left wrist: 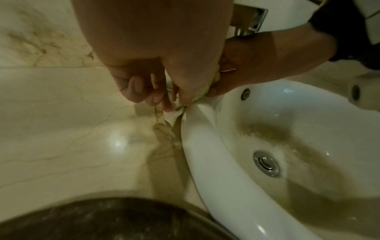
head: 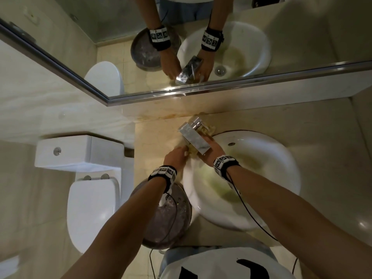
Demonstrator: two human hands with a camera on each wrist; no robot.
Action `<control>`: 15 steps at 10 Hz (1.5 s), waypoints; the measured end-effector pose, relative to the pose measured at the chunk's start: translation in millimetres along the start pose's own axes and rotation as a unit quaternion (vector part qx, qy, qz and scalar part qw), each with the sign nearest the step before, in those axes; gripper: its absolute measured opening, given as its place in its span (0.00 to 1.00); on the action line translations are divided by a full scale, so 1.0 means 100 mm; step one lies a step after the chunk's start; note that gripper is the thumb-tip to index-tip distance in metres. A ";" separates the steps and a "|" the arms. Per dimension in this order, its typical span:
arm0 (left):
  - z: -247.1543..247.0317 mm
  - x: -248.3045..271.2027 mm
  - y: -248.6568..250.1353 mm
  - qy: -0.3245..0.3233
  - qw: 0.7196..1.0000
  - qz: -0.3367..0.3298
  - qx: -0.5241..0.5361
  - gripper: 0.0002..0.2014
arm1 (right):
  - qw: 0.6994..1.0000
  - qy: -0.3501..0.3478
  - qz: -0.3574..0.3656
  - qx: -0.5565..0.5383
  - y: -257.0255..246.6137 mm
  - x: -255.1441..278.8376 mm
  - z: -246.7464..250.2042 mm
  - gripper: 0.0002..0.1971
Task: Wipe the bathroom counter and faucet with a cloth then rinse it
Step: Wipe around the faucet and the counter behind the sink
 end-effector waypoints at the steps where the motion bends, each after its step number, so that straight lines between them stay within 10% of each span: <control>1: -0.02 0.06 -0.03 -0.002 1.000 -0.015 -0.018 0.06 | 0.998 0.019 -0.043 -0.047 0.04 0.06 -0.06 0.42; 4: -0.05 0.26 -0.49 -0.046 0.995 -0.002 -0.086 0.14 | 0.991 0.022 -0.074 0.110 -0.17 0.17 -0.25 0.22; 6: -0.01 0.35 -0.70 -0.055 0.992 0.022 -0.115 0.11 | 0.986 -0.027 -0.011 0.161 -0.33 0.21 -0.44 0.35; 10: 0.11 0.58 -1.01 -0.045 0.988 0.069 -0.134 0.11 | 0.929 -0.111 0.172 0.307 -0.76 0.40 -0.94 0.25; 15: 0.12 0.32 -0.03 0.023 0.989 -0.014 0.144 0.13 | 0.985 0.025 0.023 0.168 0.03 0.71 0.20 0.19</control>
Point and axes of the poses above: each hand's wrist, its own x-axis away from the middle knuckle, its own z-axis out of the back of the hand, y = z × x, the point moved 7 cm from there along -x, towards the middle knuckle, and after that the axes turned 5 degrees about -z, right-handed, at the moved point
